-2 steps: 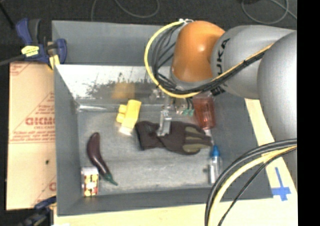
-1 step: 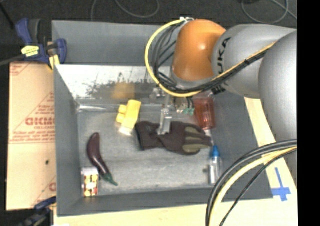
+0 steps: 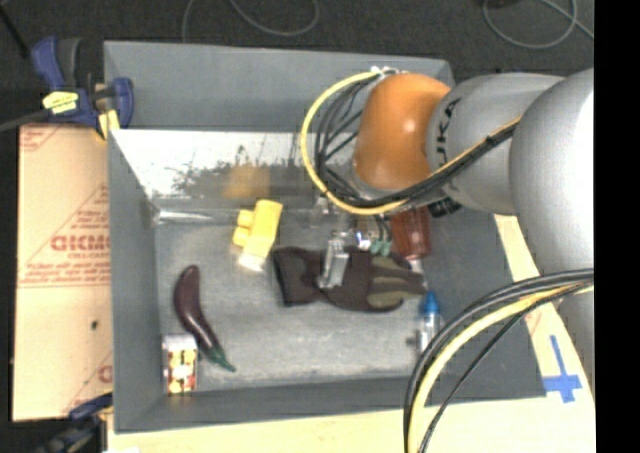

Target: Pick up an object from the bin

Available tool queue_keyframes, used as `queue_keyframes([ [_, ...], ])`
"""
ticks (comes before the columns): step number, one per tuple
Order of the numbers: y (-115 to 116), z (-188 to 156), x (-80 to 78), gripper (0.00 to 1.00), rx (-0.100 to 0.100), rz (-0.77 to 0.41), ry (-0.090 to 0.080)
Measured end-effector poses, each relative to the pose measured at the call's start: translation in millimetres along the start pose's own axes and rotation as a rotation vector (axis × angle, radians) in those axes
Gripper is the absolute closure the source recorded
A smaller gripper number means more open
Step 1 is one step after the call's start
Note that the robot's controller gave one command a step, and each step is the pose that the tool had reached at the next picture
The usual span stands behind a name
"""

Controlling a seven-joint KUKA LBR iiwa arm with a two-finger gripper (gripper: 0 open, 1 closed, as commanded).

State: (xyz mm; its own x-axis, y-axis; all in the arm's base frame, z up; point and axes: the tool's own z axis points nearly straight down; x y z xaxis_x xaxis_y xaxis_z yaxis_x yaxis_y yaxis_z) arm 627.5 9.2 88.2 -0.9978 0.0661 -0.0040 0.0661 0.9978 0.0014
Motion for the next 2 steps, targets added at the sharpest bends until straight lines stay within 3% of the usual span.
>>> queue_keyframes([
  [1, -6.6, 0.5, 10.1, 0.00, 0.000, 0.055, 0.007],
  [2, -18.5, -17.2, 31.3, 0.00, -0.001, 0.134, -0.003],
])
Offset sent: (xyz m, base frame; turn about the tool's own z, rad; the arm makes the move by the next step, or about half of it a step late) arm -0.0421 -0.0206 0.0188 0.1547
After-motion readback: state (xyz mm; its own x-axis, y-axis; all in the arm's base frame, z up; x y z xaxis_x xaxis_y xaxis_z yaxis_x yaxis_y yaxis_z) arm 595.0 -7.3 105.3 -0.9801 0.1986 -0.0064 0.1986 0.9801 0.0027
